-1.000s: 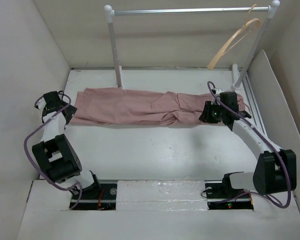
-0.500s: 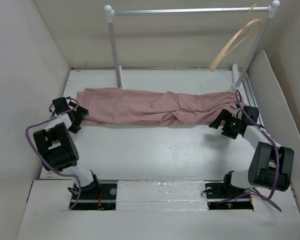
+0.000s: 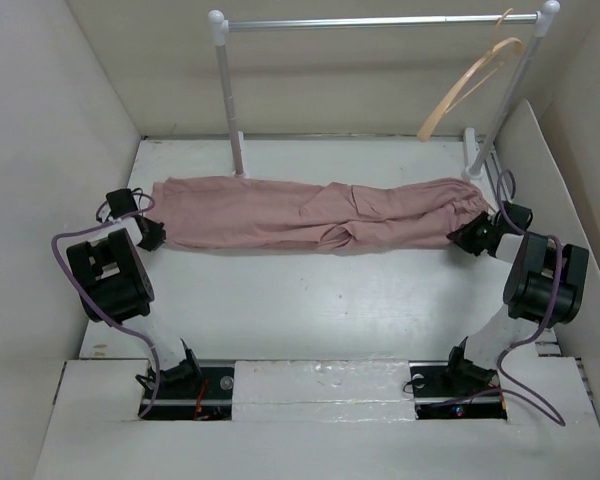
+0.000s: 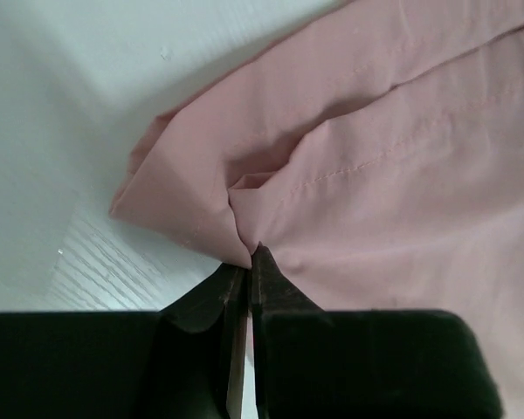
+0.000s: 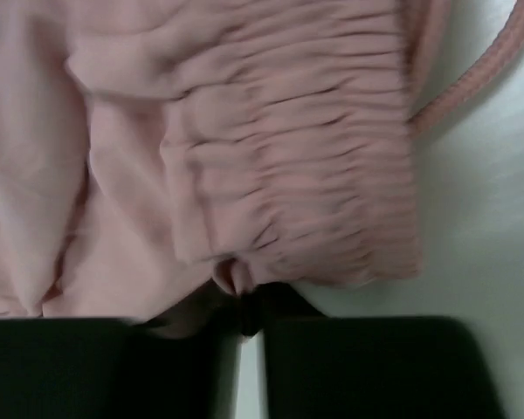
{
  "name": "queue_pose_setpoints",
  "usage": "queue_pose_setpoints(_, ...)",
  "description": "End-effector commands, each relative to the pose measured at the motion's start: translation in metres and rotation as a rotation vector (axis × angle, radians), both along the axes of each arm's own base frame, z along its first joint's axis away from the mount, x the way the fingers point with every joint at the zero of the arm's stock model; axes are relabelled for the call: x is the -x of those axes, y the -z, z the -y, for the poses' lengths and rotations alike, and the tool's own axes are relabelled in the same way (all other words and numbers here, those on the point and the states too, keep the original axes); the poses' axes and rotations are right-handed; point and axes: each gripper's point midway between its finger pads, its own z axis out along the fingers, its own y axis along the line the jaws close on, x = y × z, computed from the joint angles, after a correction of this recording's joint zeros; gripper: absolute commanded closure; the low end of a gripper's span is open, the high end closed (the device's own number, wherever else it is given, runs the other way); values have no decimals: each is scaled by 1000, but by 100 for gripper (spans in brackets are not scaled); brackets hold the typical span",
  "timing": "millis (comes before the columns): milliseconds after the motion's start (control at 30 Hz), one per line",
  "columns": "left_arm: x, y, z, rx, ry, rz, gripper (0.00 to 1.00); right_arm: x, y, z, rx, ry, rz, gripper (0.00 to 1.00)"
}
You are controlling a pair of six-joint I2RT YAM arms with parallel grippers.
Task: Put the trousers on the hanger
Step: Fold the trousers at the center of the board.
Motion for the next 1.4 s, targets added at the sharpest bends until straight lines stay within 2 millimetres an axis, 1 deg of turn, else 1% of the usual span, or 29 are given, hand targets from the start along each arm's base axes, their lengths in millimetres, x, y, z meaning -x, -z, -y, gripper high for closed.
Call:
queue_pose_setpoints(0,4,-3,-20,-73,-43,-70,100,-10,4,6,23,32,-15,96)
queue_pose_setpoints(67,11,-9,-31,-134,-58,-106,100,-4,2,5,44,13,-36,100)
queue_pose_setpoints(100,12,-18,-35,-164,-68,-99,100,7,-2,15,85,21,-51,100)
queue_pose_setpoints(200,26,-29,-45,-230,-97,-129,100,39,-8,31,136,47,-89,100)
queue_pose_setpoints(267,36,-35,-50,-251,-120,-141,100,67,2,28,118,55,-136,100)
queue_pose_setpoints(300,39,-36,-50,-257,-122,-147,100,74,-9,36,148,67,-114,100)
queue_pose_setpoints(367,50,-41,-55,-288,-147,-180,100,99,-5,34,144,71,-163,100)
queue_pose_setpoints(433,59,-53,-64,-350,-172,-193,100,113,-18,43,190,88,-139,100)
queue_pose_setpoints(500,70,-59,-65,-370,-183,-215,100,134,-17,39,185,80,-165,100)
queue_pose_setpoints(533,82,-60,-63,-382,-191,-230,100,155,-17,35,180,94,-179,100)
queue_pose_setpoints(600,88,-59,-62,-386,-201,-238,100,163,-15,34,190,85,-185,100)
queue_pose_setpoints(633,103,-49,-58,-382,-204,-279,100,171,-13,33,193,88,-198,100)
queue_pose_setpoints(667,110,-49,-58,-388,-212,-288,100,187,-8,33,196,97,-225,100)
queue_pose_setpoints(733,130,-39,-59,-363,-247,-332,100,198,-5,32,212,94,-255,100)
queue_pose_setpoints(767,134,-39,-59,-351,-249,-327,98,200,-7,31,223,96,-253,100)
queue_pose_setpoints(833,132,-37,-53,-312,-233,-308,67,195,-6,26,204,76,-215,67)
queue_pose_setpoints(867,131,-42,-53,-307,-236,-295,39,191,-8,22,178,62,-197,53)
queue_pose_setpoints(900,127,-47,-49,-288,-232,-270,27,186,-9,18,136,41,-189,31)
queue_pose_setpoints(933,121,-54,-47,-276,-232,-235,12,177,-19,19,144,25,-164,22)
queue_pose_setpoints(967,117,-68,-47,-277,-239,-189,9,173,-24,17,144,16,-160,15)
queue_pose_setpoints(1000,115,-76,-46,-271,-246,-161,8,167,-28,12,155,-20,-156,14)
queue_pose_setpoints(1033,107,-96,-41,-298,-243,-116,9,159,-38,10,171,-39,-134,13)
queue_pose_setpoints(1100,99,-115,-33,-336,-223,-73,13,157,-40,10,169,-39,-125,14)
queue_pose_setpoints(1167,81,-137,-22,-383,-142,6,31,150,-44,6,172,-59,-103,17)
queue_pose_setpoints(1200,70,-139,-8,-375,-75,28,34,149,-45,5,169,-60,-96,18)
queue_pose_setpoints(1233,55,-146,-3,-387,-28,79,34,146,-45,-1,171,-86,-91,19)
queue_pose_setpoints(1300,41,-138,8,-413,49,52,33,144,-43,-4,177,-97,-88,20)
queue_pose_setpoints(1333,31,-142,11,-418,72,52,29,143,-42,-3,180,-95,-88,20)
queue_pose_setpoints(1367,26,-121,12,-407,100,-24,28,143,-41,-5,184,-103,-85,20)
